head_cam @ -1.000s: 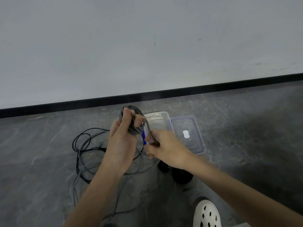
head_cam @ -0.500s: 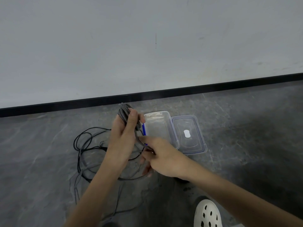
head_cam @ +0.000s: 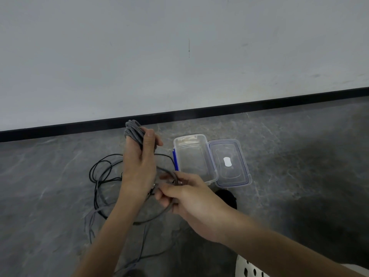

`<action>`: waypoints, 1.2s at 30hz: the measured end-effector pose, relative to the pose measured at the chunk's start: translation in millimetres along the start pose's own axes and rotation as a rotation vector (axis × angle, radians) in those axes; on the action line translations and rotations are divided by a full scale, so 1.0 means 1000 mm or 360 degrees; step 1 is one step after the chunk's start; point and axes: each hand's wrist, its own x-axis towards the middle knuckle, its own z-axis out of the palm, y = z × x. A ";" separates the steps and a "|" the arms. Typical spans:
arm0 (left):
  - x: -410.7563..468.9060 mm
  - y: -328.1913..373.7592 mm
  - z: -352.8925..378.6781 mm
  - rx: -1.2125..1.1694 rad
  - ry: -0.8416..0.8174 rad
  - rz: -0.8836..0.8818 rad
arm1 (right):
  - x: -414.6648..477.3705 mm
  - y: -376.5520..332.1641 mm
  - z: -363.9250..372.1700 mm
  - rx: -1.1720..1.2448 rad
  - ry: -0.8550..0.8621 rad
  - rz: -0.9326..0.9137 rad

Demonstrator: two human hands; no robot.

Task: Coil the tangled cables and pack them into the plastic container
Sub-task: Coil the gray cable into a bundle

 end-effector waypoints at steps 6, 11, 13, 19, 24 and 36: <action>0.003 0.002 -0.005 0.0078 0.0036 0.0046 | -0.006 0.000 0.008 0.0263 -0.0074 0.0005; 0.005 0.001 -0.003 0.0067 0.0040 0.0068 | -0.010 0.002 0.004 0.0093 0.0279 -0.0244; 0.004 0.001 -0.002 0.0085 0.0034 0.0072 | -0.010 0.001 0.002 0.0073 0.0324 -0.0194; 0.002 -0.006 -0.004 0.0401 -0.0088 0.0075 | 0.004 -0.011 -0.011 -0.0531 0.0461 -0.0183; 0.001 -0.012 -0.003 0.0806 -0.0414 -0.0080 | 0.002 -0.027 -0.025 -0.1366 0.0268 -0.0570; -0.015 0.006 0.004 0.0595 -0.1150 -0.0210 | -0.005 -0.053 -0.055 -0.1900 0.0001 -0.0902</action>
